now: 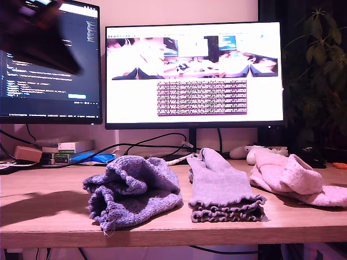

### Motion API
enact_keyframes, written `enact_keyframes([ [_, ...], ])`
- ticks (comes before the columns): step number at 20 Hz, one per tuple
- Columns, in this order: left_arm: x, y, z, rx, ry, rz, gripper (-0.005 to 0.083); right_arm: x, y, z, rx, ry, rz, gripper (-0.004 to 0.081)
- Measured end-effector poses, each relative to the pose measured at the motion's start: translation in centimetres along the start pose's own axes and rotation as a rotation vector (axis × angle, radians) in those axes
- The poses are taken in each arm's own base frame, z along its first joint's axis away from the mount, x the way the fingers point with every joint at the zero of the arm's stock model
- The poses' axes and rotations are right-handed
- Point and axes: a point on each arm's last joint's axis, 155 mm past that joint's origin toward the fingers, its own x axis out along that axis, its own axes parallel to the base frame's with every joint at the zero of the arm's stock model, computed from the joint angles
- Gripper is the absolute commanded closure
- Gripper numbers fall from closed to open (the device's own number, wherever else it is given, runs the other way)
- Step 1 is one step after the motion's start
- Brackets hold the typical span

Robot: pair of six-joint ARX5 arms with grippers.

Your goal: Pair up the socks based on colour and pattern, by placing them on top of one another

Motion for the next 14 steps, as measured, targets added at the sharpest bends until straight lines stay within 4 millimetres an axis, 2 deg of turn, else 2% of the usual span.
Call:
enact_keyframes([
  [2,-1.2,0.1,0.1,0.004,-0.033,0.014,0.0793,-0.5,-1.2,-2.1,0.023,0.025,-0.033,0.0783],
  [7,-5.9,-0.6,1.6,0.037,-0.168,0.051,0.0793,-4.2,0.1,-3.4,0.055,-0.051,-0.023,0.0783],
  [10,-8.1,-1.2,1.3,0.043,-0.188,0.053,0.0792,-6.1,0.7,-4.3,0.082,-0.034,-0.022,0.0783],
  [14,-9.4,-1.6,-0.3,0.029,-0.149,0.051,0.0792,-8.3,1.4,-5.6,0.09,-0.004,-0.021,0.0783],
])
